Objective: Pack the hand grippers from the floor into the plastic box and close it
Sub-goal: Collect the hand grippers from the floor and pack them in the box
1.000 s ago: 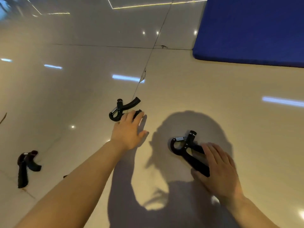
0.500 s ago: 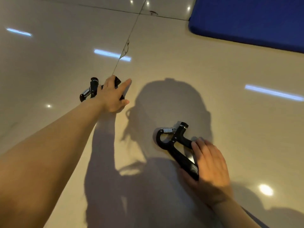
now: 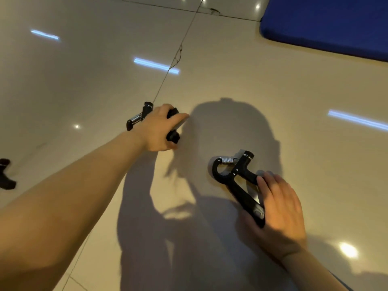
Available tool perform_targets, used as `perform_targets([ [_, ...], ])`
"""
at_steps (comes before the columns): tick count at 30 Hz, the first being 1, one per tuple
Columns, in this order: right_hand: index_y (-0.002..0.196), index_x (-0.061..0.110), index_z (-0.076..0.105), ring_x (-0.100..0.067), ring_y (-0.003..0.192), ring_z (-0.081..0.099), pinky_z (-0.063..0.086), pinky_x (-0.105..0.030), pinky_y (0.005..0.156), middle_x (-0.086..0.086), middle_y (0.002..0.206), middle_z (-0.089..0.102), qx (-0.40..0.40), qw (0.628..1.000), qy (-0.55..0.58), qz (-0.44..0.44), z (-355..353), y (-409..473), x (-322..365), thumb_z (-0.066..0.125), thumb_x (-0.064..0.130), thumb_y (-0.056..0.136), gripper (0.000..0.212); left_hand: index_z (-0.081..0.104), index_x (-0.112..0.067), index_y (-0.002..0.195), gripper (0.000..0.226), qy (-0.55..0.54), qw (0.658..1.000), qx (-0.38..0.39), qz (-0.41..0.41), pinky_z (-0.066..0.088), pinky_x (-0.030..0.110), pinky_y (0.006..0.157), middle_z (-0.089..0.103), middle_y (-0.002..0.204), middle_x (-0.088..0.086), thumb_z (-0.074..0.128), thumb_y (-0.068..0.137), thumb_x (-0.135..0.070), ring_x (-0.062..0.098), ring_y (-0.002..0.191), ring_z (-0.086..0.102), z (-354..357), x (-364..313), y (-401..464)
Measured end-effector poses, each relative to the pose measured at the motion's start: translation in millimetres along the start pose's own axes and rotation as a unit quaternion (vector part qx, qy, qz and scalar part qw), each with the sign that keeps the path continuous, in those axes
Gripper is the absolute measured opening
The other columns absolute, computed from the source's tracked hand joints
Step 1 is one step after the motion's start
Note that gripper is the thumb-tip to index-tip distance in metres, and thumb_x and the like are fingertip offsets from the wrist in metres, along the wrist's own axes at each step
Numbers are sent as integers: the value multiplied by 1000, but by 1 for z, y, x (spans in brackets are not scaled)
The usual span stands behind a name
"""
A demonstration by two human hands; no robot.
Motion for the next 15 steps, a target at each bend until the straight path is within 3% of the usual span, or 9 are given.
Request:
perform_targets([
  [4, 130, 5, 49, -33, 129, 39, 34, -49, 104, -9, 136, 47, 66, 997, 11, 38, 4, 5, -4, 64, 48, 71, 74, 44, -18, 136, 86, 35, 998, -4, 58, 46, 49, 78, 41, 122, 23, 73, 60, -43, 41, 95, 50, 6, -24, -20],
  [11, 123, 16, 54, -28, 101, 52, 42, -37, 85, -4, 107, 57, 65, 994, 21, 81, -16, 16, 8, 56, 66, 59, 82, 38, -28, 141, 79, 46, 997, -50, 22, 32, 44, 91, 34, 128, 12, 66, 69, -42, 31, 107, 45, 12, -67, -79],
  [15, 106, 26, 51, -4, 86, 44, 36, -20, 69, 12, 88, 48, 53, 956, 187, 218, -47, -17, 28, 58, 67, 45, 74, 40, -28, 140, 74, 61, 992, -103, 34, 31, 42, 91, 36, 126, 9, 66, 73, -43, 29, 104, 47, 9, -101, -125],
])
Point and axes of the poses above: each hand's wrist, its own y-axis towards the middle knuckle, its own z-axis out of the palm, x = y × z, the point moved 7 cm from there along y, towards the middle knuckle
